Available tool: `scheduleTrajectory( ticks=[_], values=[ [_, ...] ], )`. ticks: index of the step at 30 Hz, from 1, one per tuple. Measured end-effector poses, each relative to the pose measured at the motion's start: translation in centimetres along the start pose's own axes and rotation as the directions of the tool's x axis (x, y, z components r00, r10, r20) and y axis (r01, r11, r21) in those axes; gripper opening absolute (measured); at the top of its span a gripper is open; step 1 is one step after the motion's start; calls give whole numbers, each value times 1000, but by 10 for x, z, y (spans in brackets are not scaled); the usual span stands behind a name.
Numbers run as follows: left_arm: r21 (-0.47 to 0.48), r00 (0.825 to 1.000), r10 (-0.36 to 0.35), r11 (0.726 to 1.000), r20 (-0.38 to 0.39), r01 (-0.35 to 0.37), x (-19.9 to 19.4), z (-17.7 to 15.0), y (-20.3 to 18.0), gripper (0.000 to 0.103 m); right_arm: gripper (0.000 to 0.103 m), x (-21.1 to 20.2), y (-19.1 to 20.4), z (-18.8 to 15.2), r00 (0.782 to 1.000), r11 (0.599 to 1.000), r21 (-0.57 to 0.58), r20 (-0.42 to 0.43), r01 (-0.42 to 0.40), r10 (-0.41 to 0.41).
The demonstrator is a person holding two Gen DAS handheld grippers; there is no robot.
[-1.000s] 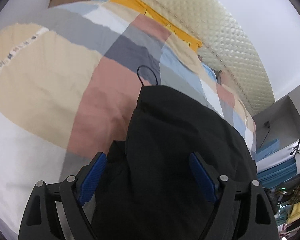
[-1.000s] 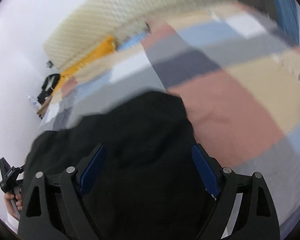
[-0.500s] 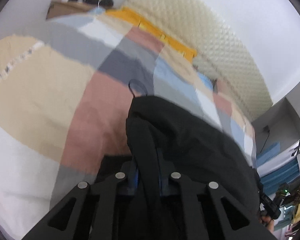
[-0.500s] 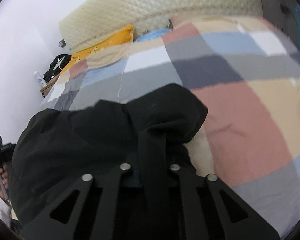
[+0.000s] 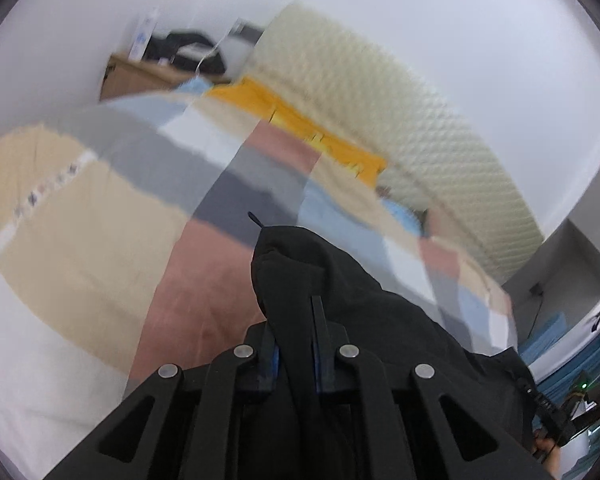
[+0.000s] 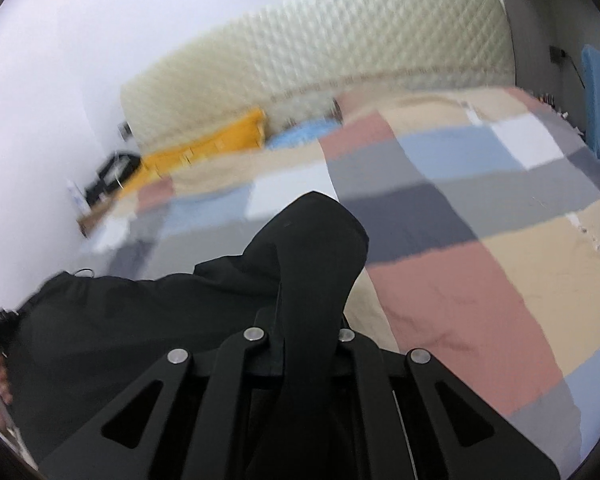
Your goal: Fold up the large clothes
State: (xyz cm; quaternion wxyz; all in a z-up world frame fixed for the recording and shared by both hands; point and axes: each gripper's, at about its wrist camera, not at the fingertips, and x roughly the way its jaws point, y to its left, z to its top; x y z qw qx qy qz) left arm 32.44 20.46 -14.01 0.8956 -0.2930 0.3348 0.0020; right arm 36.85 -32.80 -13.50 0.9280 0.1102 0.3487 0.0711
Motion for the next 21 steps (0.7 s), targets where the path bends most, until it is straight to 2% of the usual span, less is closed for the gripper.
scheduleTrajectory(
  ticks=[2, 6, 11, 15, 18, 19, 20, 21],
  values=[
    [-12, 999, 21, 1000, -30, -21, 10, -5, 6, 11, 6, 12, -2, -8, 999, 1000, -24, -30, 19, -20],
    [45, 993, 97, 995, -73, -94, 29, -18, 5, 12, 6, 33, -11, -24, 994, 997, -54, -93, 50, -55],
    [57, 990, 105, 993, -99, -100, 36, -24, 6, 13, 6, 44, -21, -37, 989, 997, -42, -128, 66, -70],
    [79, 991, 105, 992, -78, -99, 29, -26, 2, 13, 8, 36, -20, -39, 991, 996, -30, -107, 79, -82],
    [88, 993, 104, 991, -52, -99, 20, -27, -3, 15, 17, 26, -21, -40, 990, 995, 3, -98, 98, -97],
    [84, 993, 107, 991, -52, -102, 16, -27, -4, 17, 25, 23, -22, -41, 988, 994, 18, -107, 112, -109],
    [76, 993, 107, 992, -55, -102, 13, -27, -4, 25, 32, 21, -21, -42, 987, 993, 24, -112, 119, -116],
    [56, 993, 103, 993, -61, -99, 9, -27, -4, 37, 46, 15, -21, -44, 987, 992, 38, -109, 121, -117]
  ],
)
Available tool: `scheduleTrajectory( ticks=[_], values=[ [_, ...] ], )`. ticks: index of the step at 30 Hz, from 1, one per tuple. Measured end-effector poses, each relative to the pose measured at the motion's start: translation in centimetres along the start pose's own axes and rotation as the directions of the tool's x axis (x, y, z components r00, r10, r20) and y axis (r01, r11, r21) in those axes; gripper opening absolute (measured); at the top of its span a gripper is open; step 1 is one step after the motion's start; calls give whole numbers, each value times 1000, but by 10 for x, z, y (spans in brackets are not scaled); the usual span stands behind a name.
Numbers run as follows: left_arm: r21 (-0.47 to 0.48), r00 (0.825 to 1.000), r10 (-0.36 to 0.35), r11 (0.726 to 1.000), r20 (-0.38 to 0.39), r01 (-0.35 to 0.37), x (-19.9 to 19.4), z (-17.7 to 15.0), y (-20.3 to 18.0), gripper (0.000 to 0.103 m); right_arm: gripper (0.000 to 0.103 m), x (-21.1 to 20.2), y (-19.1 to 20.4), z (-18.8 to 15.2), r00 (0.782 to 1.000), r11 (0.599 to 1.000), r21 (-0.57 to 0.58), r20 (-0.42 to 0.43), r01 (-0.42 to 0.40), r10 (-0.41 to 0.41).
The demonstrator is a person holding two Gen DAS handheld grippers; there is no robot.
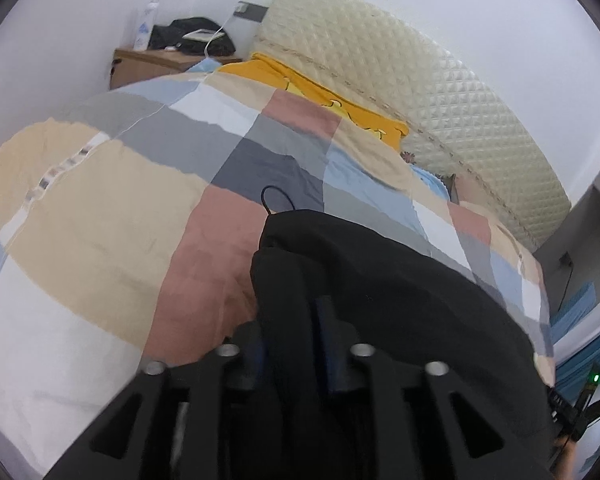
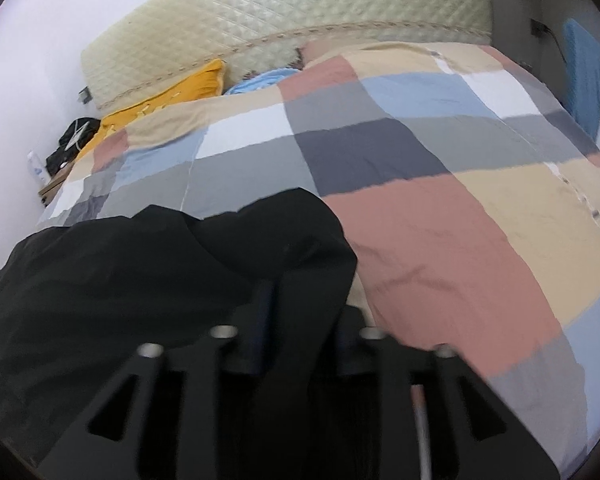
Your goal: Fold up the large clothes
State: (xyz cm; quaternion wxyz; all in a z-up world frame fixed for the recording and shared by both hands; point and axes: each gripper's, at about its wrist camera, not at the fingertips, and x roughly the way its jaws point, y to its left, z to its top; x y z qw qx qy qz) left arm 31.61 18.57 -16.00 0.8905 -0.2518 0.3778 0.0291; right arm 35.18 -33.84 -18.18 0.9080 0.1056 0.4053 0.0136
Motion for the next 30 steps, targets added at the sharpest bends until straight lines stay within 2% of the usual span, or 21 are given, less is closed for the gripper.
scheduleTrajectory(
  ticks=[1, 3, 5, 9, 12, 14, 17, 19, 20, 23, 25, 30],
  values=[
    [-16, 1000, -4, 1000, 2, 4, -6, -1, 1, 43, 61, -8, -1, -2, 1000, 1000, 14, 17, -9, 8],
    [-22, 999, 10, 1000, 37, -10, -19, -3, 0, 61, 76, -25, -1, -5, 998, 999, 31, 60, -6, 4],
    [-8, 996, 39, 999, 78, -39, -36, -4, -3, 71, 76, -45, 0, -6, 995, 999, 52, 97, -1, -4],
    [85, 994, 5, 996, 111, -15, -77, -5, -21, 72, 76, -90, 13, -4, 987, 999, 46, 159, 2, -10],
    [136, 986, -59, 990, 159, 37, -116, -7, -40, 72, 76, -132, 30, 1, 974, 1000, 25, 225, -13, 7],
    [151, 980, -83, 987, 180, 56, -142, -5, -54, 73, 76, -165, 40, 6, 959, 999, 6, 278, -50, 46],
    [170, 971, -106, 983, 214, 69, -180, -1, -71, 74, 79, -204, 51, 13, 942, 999, -10, 334, -36, 37],
    [192, 964, -126, 978, 234, 82, -208, 4, -86, 78, 79, -239, 59, 20, 926, 999, -21, 374, -47, 51],
    [203, 961, -131, 976, 245, 81, -222, 6, -93, 84, 80, -249, 62, 21, 920, 998, -23, 388, -56, 61],
    [239, 944, -167, 966, 284, 99, -264, 8, -113, 86, 87, -293, 73, 26, 895, 995, -38, 435, -92, 99],
    [253, 930, -195, 960, 312, 116, -293, 6, -124, 86, 91, -323, 84, 25, 879, 992, -69, 461, -104, 124],
    [318, 914, -220, 942, 341, 108, -343, -9, -150, 86, 95, -378, 105, 6, 841, 984, -144, 514, -108, 168]
  ],
)
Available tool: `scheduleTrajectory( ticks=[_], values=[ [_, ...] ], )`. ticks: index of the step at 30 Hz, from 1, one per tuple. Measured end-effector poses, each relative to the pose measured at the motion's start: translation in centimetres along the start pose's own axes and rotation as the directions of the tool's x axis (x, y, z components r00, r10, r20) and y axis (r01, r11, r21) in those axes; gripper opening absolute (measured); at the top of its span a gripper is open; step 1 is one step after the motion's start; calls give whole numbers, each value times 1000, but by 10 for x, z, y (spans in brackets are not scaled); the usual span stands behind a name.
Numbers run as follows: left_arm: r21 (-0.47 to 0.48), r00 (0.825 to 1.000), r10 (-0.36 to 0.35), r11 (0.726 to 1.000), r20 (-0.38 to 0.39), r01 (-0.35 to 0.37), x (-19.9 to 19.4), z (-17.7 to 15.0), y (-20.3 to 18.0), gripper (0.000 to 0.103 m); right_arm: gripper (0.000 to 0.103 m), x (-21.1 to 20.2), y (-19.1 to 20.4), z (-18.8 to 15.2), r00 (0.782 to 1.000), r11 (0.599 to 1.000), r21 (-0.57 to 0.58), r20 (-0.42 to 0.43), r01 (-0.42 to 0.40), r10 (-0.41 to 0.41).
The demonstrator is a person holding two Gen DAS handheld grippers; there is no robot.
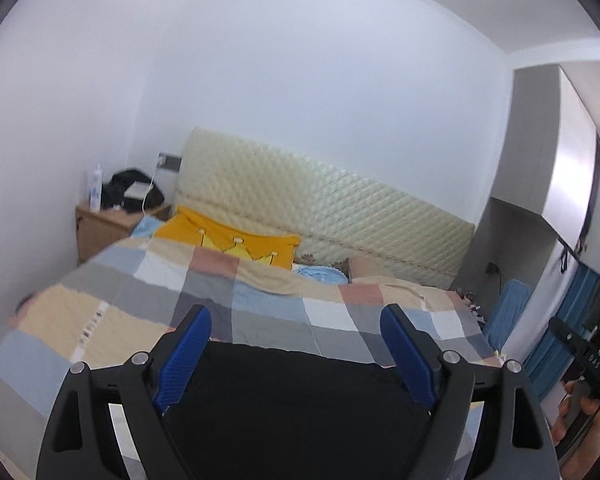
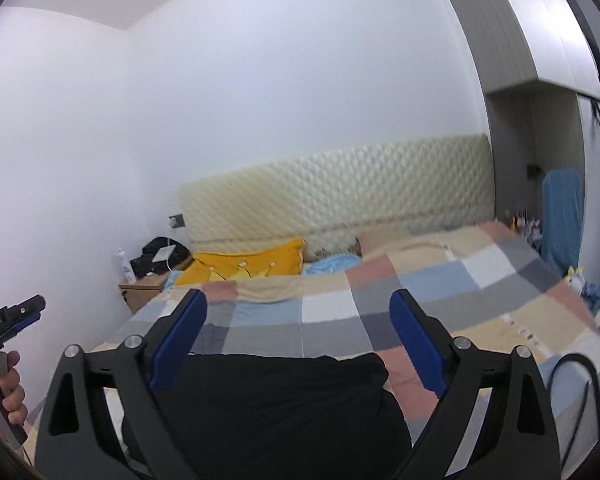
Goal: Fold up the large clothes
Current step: 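Release the jacket and raise both grippers away from it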
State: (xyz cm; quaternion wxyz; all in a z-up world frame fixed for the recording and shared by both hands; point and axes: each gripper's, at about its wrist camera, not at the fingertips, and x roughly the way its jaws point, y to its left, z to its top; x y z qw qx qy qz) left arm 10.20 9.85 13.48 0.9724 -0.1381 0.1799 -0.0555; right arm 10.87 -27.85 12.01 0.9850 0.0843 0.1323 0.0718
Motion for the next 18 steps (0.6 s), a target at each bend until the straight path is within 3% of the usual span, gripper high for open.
scheduleTrajectory(
  ticks=[3, 9, 18],
  values=[
    [33, 1000, -17, 999, 8, 16, -22, 1, -18, 86, 103, -30, 14, 4, 999, 999, -19, 43, -28, 29],
    [103, 999, -32, 994, 16, 31, -56, -6, -50, 86, 103, -71, 40, -1, 994, 996, -43, 80, -78, 81],
    [161, 999, 20, 987, 29, -24, -93, -27, -77, 87, 103, -110, 68, -12, 986, 991, -111, 141, -69, 84]
  ],
)
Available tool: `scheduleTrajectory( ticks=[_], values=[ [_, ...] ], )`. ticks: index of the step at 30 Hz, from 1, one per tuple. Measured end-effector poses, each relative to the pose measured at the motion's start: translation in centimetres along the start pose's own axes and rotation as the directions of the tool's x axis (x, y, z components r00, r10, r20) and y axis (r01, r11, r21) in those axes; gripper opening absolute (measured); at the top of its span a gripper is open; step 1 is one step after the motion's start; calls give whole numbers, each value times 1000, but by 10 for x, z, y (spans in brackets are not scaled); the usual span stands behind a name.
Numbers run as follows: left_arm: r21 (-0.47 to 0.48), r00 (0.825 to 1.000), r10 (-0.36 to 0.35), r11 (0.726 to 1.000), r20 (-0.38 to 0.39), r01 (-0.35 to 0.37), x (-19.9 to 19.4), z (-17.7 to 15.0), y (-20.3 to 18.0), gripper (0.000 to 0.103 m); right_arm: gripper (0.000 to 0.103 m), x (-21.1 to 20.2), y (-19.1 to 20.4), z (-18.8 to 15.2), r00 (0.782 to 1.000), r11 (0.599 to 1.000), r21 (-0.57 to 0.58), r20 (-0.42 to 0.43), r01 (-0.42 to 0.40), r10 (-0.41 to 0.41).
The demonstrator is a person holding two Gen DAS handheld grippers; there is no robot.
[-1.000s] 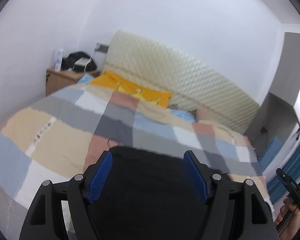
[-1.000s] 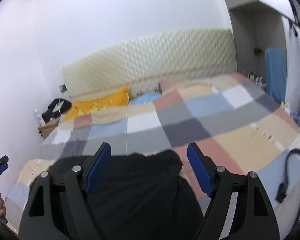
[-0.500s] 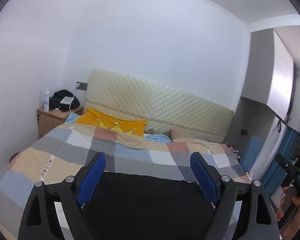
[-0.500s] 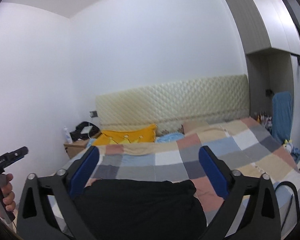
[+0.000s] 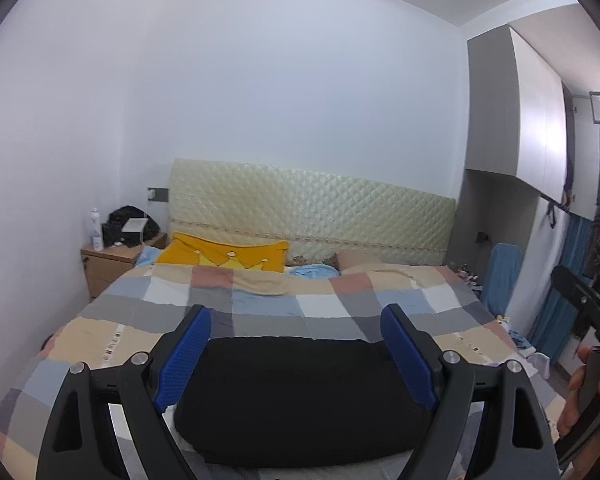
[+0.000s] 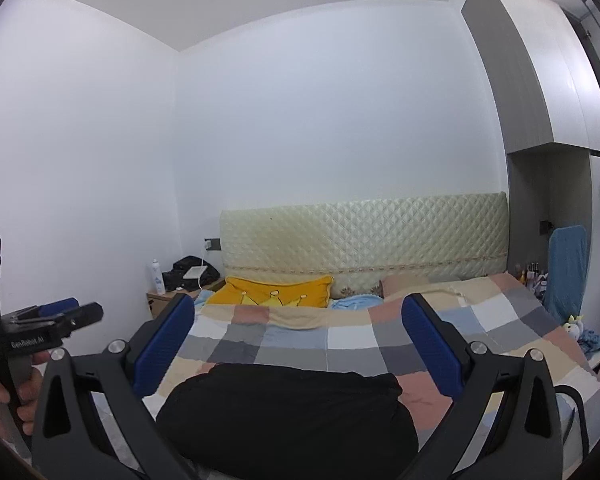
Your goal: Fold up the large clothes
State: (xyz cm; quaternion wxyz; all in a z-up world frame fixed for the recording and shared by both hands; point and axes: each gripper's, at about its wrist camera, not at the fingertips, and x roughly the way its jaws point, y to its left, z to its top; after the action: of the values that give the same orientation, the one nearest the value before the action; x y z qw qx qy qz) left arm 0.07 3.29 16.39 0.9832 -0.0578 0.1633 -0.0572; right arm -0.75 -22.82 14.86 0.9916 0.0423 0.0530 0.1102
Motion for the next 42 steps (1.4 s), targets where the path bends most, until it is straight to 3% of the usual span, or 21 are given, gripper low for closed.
scheduleTrajectory(
  ticks=[6, 12, 15, 17, 20, 26, 34, 42],
  values=[
    [26, 1000, -29, 999, -12, 29, -9, -19, -9, 87, 103, -8, 8, -20, 999, 1000, 10, -42, -18, 18],
    [23, 995, 53, 998, -80, -52, 1, -52, -7, 88, 103, -14, 8, -53, 995, 999, 37, -97, 23, -20],
    [17, 988, 105, 994, -113, -103, 13, -71, -2, 88, 103, -12, 9, -73, 988, 997, 24, -141, 67, -63],
    [2, 983, 101, 995, -153, -102, 22, -85, 1, 88, 103, -8, 6, -87, 980, 996, 22, -181, 84, -79],
    [-28, 977, 78, 996, -198, -85, 31, -102, 4, 88, 103, -3, 0, -109, 966, 995, 66, -251, 74, -55],
    [-29, 957, 96, 994, -272, -108, 50, -130, 5, 88, 103, -1, 3, -137, 953, 996, 68, -300, 57, -34],
    [9, 943, 114, 993, -313, -117, 57, -139, 4, 88, 103, 11, -2, -153, 919, 993, 70, -389, 91, -57],
    [15, 937, 110, 994, -331, -112, 58, -140, 6, 88, 103, 8, -5, -155, 916, 990, 62, -390, 124, -90]
  ],
)
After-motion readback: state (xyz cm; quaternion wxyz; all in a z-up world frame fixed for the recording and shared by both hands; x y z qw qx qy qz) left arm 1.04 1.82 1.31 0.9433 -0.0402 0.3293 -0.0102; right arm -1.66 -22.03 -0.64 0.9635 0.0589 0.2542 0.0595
